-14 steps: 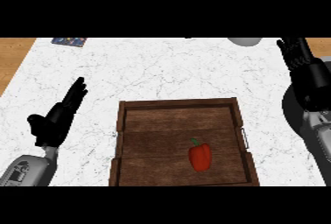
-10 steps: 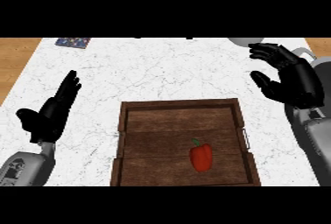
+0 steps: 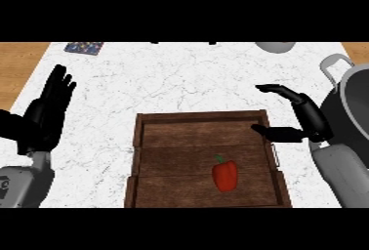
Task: Pick the bell pepper from the tray and place it in the pot
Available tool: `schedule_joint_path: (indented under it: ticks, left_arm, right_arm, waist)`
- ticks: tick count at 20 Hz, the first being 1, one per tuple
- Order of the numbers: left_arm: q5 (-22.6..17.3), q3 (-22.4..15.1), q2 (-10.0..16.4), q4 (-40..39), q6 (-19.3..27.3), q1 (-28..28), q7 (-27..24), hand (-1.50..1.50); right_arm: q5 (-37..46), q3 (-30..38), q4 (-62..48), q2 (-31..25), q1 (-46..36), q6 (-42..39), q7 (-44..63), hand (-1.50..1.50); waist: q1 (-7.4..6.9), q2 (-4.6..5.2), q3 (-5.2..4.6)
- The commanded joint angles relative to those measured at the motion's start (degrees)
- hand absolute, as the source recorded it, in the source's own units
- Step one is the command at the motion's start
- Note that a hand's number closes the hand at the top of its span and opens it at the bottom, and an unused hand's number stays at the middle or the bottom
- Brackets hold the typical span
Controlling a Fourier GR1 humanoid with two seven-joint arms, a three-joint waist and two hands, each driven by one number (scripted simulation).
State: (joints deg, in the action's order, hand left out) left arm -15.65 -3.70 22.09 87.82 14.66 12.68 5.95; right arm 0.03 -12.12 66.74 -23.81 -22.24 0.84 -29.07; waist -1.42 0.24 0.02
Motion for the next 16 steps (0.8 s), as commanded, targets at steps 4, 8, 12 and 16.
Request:
schedule_joint_path:
  ticks: [4, 8, 12, 16]
  left_arm:
    - [0.5, 1.9, -0.4, 5.6, 0.0, -4.7, 2.4, 0.0]
    - [1.9, 1.8, -1.9, 0.7, 1.7, -0.4, 2.4, 0.0]
    - [1.8, 1.8, -1.9, 2.4, 1.4, -2.0, 2.3, 0.0]
    - [0.5, 2.9, 0.3, 4.2, -0.6, -1.8, 4.2, 0.0]
  right_arm:
    - [0.8, 0.9, 4.8, -2.9, 2.8, -7.9, -8.0, -1.5]
    - [3.6, -4.4, 12.4, -7.4, 0.8, -13.8, 5.3, -1.5]
    - [7.7, -9.1, 15.4, -11.9, -3.3, -20.2, 14.6, -1.5]
    - [11.5, -14.8, 20.0, -12.7, -8.3, -26.0, 26.3, -1.5]
  waist:
    - [1.28, -0.37, -0.02]
    - [2.24, -0.53, -0.12]
    - [1.61, -0.57, -0.18]
    - [0.82, -0.69, -0.23]
